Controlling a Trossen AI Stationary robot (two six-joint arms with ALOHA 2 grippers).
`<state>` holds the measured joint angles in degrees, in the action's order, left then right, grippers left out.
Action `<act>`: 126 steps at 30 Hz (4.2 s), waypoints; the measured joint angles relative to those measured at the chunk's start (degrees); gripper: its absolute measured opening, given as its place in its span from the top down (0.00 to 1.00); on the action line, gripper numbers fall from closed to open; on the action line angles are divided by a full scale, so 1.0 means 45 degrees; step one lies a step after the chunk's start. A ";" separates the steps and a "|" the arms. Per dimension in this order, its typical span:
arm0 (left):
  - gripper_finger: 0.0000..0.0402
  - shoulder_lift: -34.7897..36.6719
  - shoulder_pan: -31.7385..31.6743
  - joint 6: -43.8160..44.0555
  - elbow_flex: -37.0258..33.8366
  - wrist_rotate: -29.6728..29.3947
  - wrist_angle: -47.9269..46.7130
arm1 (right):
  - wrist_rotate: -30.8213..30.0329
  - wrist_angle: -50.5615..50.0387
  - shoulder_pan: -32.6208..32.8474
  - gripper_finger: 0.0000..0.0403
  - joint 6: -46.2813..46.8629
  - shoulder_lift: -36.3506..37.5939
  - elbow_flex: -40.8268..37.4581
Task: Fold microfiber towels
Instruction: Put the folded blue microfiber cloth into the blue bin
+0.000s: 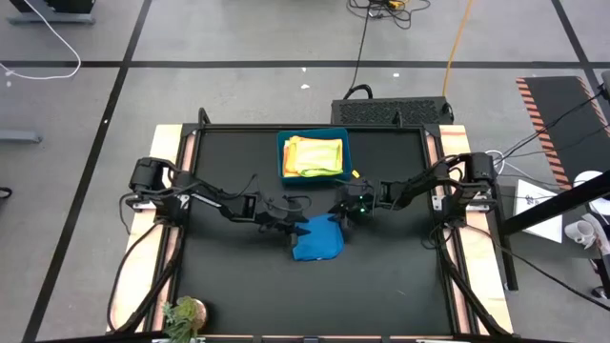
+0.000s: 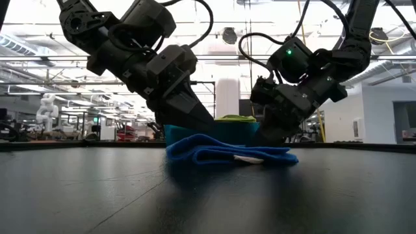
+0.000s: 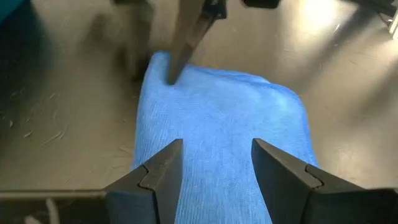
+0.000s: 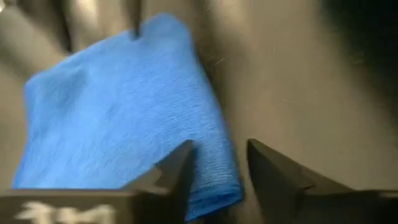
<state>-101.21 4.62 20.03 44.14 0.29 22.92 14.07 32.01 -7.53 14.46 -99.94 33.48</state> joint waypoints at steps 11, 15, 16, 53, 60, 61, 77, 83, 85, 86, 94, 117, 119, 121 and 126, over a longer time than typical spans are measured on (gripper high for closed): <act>0.52 0.0000 -0.1122 -0.0148 0.0000 0.1246 -0.0170 | 0.0873 0.0484 0.0557 0.98 -0.2716 0.1220 -0.0027; 0.52 0.0000 -0.1652 -0.0353 0.0000 0.2766 0.0309 | 0.0140 0.0241 0.1051 0.99 -0.3616 0.2086 -0.0036; 0.52 0.0000 -0.1769 -0.0371 0.0000 0.3291 0.0517 | -0.0109 0.0160 0.1146 0.99 -0.3804 0.2300 -0.0036; 0.98 0.4646 -0.2926 -0.3133 0.0110 0.3764 -0.1952 | -0.2783 -0.1213 0.0713 1.00 -0.4375 0.6724 0.0014; 0.98 0.5107 -0.3774 -0.3966 0.1302 0.3551 -0.3455 | -0.2710 -0.1405 -0.0302 1.00 -0.4377 0.7639 0.0085; 0.98 0.4975 -0.3893 -0.4094 0.1597 0.3553 -0.3866 | -0.2717 -0.1488 -0.0448 1.00 -0.4377 0.7611 0.0161; 0.98 0.3565 -0.4915 -0.5321 0.4857 0.3218 -0.7934 | -0.2466 -0.3142 -0.1474 1.00 -0.3661 0.7489 0.0944; 0.98 0.2927 -0.5913 -0.5479 0.4881 0.2838 -0.7778 | -0.2350 -0.3091 -0.2926 1.00 -0.3446 0.7143 0.0965; 0.97 0.2455 -0.6241 -0.5446 0.4881 0.3177 -0.7616 | -0.2177 -0.3084 -0.3311 1.00 -0.3342 0.6828 0.0965; 0.97 0.2233 -0.6396 -0.5430 0.4881 0.3409 -0.7572 | -0.2034 -0.3108 -0.3503 1.00 -0.3331 0.6671 0.0956; 0.97 0.1253 -0.7017 -0.5411 0.4857 0.3901 -0.6773 | -0.1918 -0.2803 -0.4206 1.00 -0.3373 0.5626 0.0945; 0.97 0.3351 -0.5298 -0.5537 0.4862 0.4002 -0.7564 | 0.2506 -0.2491 -0.3798 1.00 -0.1786 0.7483 0.0940; 0.98 0.2994 -0.5601 -0.5532 0.4857 0.4013 -0.7806 | 0.2466 -0.2635 -0.4064 1.00 -0.1696 0.7130 0.0940; 0.98 0.2617 -0.5986 -0.5532 0.4857 0.4091 -0.7796 | 0.2165 -0.2638 -0.4318 1.00 -0.1696 0.6670 0.0940; 0.97 0.1909 -0.7080 -0.5547 0.4867 0.4670 -0.7600 | 0.1448 -0.2330 -0.5254 1.00 -0.1776 0.5648 0.0952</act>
<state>-92.62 -27.24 -4.93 66.04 21.31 -11.28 20.59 21.52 -31.17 6.47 -74.52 37.77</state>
